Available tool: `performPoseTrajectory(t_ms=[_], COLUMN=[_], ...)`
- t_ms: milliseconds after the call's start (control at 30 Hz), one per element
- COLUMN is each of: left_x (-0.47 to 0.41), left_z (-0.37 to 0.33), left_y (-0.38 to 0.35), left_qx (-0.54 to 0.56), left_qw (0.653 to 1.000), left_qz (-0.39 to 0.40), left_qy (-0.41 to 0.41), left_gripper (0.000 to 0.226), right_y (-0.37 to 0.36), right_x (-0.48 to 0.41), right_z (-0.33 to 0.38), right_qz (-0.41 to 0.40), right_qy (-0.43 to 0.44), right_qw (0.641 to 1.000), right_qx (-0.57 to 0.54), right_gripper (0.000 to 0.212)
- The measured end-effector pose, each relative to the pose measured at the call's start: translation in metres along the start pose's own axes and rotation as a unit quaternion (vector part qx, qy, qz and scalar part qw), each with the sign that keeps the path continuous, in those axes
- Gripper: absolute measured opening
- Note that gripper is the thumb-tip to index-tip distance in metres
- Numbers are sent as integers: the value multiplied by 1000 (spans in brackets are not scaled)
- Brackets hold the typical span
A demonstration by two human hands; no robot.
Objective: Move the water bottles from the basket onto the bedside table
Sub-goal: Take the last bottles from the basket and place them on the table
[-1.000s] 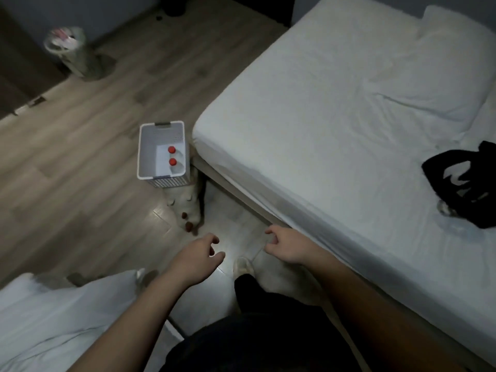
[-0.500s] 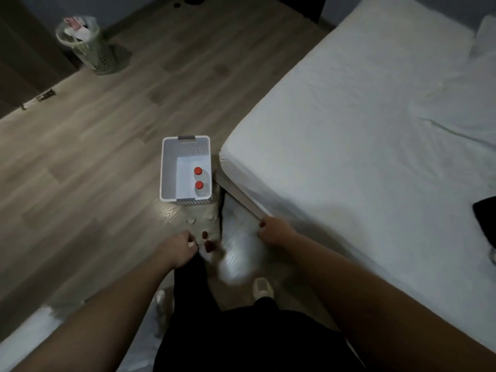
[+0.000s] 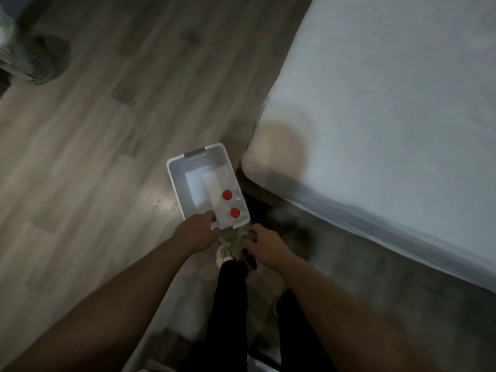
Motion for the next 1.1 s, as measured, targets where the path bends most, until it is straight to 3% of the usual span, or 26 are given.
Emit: performPoseTrajectory(t_ms=[100,233,467,767,967,1100], left_x=[-45,-90,-151,-190,-194,-189], left_z=[-2,3,22,12,9,21], left_y=[-11,-38,-85,-100,-96,-81], left_qx=[22,47,-6,-62,1,68], left_qw=[998,992,983,965,971,976], left_qz=[-46,-97,-115,-124,-113,-137], left_qy=[-26,-68,-141,-222,-209,-153], left_gripper=[44,51,64,57,45,40], right_y=[-21,-54,-92,-105,-99,-87], right_x=[-34,-74,-137,-171,-176,-172], right_z=[-5,-19,-34,-43,-40,-32], right_qz=[-63,-111,-176,-185,-191,-197], right_qy=[-53,-65,-42,-11,-3,3], right_qw=[991,980,980,981,980,977], right_qx=[-104,-155,-82,-63,-49,-81], right_gripper=[38,48,56,55,58,49])
Point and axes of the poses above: each hand's wrist, its own x-axis away from the middle knuckle, its own y-axis out of the back of the hand, z = x × y, the point moved 10 cm from there along -x, towards the middle knuckle, and after that the axes turned 15 degrees about -z, right-handed, at the moved point
